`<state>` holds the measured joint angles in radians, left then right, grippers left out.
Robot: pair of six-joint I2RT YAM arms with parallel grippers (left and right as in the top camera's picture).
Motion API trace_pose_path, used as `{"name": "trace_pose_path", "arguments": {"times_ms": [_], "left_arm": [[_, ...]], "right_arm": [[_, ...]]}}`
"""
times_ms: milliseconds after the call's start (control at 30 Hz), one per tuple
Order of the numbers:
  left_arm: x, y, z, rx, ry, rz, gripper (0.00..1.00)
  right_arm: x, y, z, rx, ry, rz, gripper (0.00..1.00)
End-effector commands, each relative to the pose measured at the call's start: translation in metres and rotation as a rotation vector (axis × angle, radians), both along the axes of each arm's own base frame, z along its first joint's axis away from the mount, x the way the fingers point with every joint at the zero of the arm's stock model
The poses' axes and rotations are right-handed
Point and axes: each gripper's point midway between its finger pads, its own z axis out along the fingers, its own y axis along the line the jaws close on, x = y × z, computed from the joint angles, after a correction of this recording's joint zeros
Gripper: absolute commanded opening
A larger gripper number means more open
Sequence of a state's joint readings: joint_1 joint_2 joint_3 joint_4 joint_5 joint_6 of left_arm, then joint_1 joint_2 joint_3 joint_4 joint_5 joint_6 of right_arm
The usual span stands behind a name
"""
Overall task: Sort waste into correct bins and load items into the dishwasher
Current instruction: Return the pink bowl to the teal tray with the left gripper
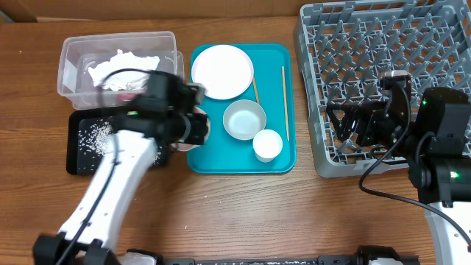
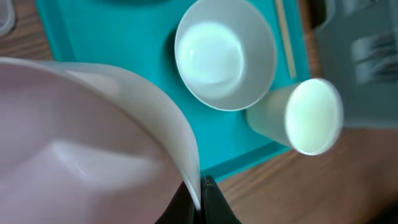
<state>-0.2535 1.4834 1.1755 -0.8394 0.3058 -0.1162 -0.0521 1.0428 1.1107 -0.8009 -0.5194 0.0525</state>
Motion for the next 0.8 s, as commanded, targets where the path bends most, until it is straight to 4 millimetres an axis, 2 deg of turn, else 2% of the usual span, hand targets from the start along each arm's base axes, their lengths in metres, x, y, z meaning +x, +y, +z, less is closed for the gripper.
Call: {"name": "trace_pose_path", "arguments": {"times_ms": [0, 133, 233, 300, 367, 500, 667, 700, 767], "left_arm": [[0.008, 0.002, -0.029, 0.258, -0.034, -0.012, 0.04], [0.002, -0.02, -0.062, 0.33, 0.018, -0.087, 0.04], [-0.002, -0.029, -0.087, 0.354, 0.064, -0.124, 0.04], [-0.003, -0.032, -0.097, 0.362, 0.082, -0.134, 0.04], [-0.003, -0.033, -0.099, 0.364, 0.086, -0.137, 0.07], [0.002, -0.038, -0.087, 0.343, 0.064, -0.137, 0.28], [0.022, -0.051, -0.042, 0.308, -0.001, -0.141, 0.48], [0.026, -0.058, -0.027, 0.281, -0.022, -0.174, 0.5], [0.029, -0.071, -0.013, 0.232, -0.053, -0.236, 0.57]], "right_arm": [[0.002, -0.001, 0.01, 0.0, -0.026, -0.006, 1.0], [0.002, -0.001, 0.01, 0.0, -0.026, -0.006, 1.0], [0.002, -0.001, 0.01, 0.0, -0.026, -0.005, 1.0], [0.002, -0.001, 0.01, 0.0, -0.027, -0.006, 1.0], [0.002, -0.001, 0.01, 0.0, -0.026, -0.006, 1.0], [0.002, -0.001, 0.01, 0.0, -0.027, -0.005, 1.0], [0.002, -0.001, 0.01, 0.0, -0.027, -0.005, 1.0], [0.002, -0.001, 0.01, 0.0, -0.027, -0.006, 1.0], [0.002, -0.001, 0.01, 0.0, -0.027, -0.005, 1.0]]}}
